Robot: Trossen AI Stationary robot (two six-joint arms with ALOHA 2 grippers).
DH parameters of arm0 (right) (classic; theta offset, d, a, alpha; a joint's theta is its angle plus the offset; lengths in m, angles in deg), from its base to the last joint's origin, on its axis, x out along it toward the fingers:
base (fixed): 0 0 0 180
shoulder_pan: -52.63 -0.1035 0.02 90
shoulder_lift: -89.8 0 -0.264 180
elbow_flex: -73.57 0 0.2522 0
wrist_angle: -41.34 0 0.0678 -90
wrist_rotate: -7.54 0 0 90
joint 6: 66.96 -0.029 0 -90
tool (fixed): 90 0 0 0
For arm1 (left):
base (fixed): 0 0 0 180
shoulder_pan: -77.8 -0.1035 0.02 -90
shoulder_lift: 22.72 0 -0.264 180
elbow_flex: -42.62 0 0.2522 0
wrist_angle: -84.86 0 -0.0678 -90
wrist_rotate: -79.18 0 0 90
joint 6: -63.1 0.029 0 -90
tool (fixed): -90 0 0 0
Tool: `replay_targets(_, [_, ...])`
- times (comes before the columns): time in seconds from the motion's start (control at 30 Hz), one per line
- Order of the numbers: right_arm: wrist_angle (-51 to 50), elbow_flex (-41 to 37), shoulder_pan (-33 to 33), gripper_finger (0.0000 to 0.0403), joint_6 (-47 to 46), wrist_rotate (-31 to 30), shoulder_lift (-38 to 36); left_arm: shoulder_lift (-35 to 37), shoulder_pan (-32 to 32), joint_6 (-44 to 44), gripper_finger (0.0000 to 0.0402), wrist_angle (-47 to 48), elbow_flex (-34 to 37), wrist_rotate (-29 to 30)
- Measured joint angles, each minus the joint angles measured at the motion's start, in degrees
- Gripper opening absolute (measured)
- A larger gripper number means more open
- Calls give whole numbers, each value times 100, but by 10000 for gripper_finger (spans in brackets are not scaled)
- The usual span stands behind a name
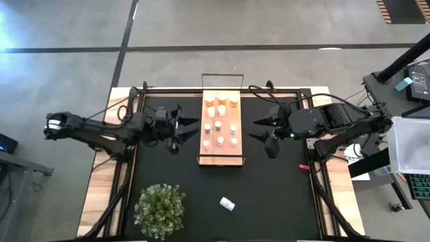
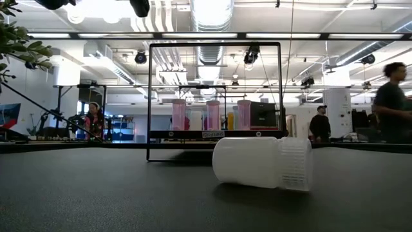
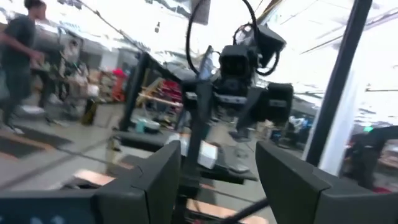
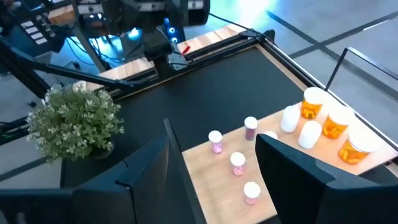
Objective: Pick and place medicine bottles onto shelf by color
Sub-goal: Put the white pill bottle on the shelf aligned with the other white pill bottle
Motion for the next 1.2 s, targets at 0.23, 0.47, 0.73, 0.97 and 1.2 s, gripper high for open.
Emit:
replay_targets(0.23, [145, 4, 0, 233, -13, 0, 94, -231, 364, -181, 192, -313, 7, -1])
replay_targets(0.47, [589, 2, 0, 233, -9, 85, 417, -599, 628, -174, 192, -1303, 7, 1])
replay_targets(0.73, [596, 310, -35, 233, 1263, 2178, 744, -922, 1054, -182, 192, -1917, 7, 17])
replay_targets(0.97, [478, 391, -458, 224, 3813, 2959, 963, -900, 1536, -184, 192, -2013, -48, 14])
replay_targets(1.2, [395, 555, -664, 207, 3760, 2882, 1198, -888, 1893, -173, 192, -2114, -185, 47])
